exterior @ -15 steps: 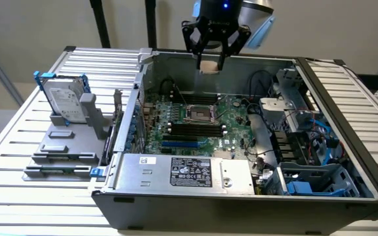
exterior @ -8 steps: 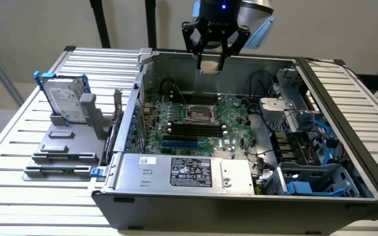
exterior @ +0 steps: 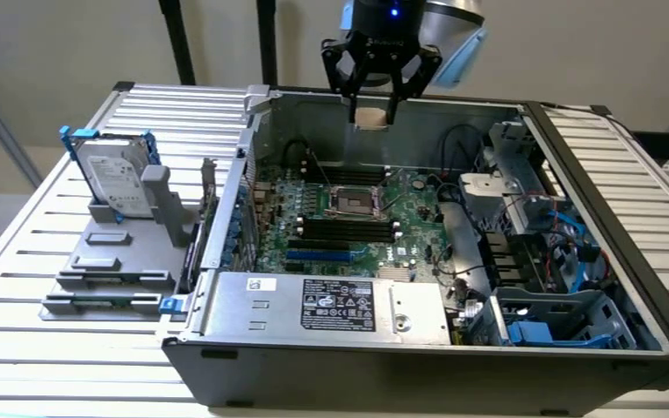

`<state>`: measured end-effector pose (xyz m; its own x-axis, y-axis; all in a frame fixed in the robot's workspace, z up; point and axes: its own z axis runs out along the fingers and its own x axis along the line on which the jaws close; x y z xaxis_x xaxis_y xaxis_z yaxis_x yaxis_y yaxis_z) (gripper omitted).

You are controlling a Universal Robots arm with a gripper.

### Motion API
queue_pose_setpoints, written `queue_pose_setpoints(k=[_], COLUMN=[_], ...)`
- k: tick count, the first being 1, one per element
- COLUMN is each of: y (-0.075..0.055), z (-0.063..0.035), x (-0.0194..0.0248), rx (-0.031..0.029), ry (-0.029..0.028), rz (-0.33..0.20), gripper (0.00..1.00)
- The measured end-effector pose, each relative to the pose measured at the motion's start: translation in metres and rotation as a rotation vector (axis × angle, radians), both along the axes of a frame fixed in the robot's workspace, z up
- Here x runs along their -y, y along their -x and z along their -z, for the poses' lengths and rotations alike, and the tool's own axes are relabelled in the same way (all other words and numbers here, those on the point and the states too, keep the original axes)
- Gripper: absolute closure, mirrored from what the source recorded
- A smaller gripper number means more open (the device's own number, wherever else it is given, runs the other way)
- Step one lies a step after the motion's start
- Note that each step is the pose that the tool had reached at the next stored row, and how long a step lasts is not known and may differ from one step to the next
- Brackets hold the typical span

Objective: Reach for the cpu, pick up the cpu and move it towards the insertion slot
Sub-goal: 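Pick up the cpu and move it towards the insertion slot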

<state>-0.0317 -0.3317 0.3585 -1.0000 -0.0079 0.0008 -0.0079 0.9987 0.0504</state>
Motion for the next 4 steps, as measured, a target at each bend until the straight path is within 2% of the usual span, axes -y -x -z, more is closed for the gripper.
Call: queue_pose_setpoints(k=[4], y=[0.0], z=[0.0], x=[0.0], rx=[0.0], ry=[0.0], rz=[0.0], gripper=[0.45])
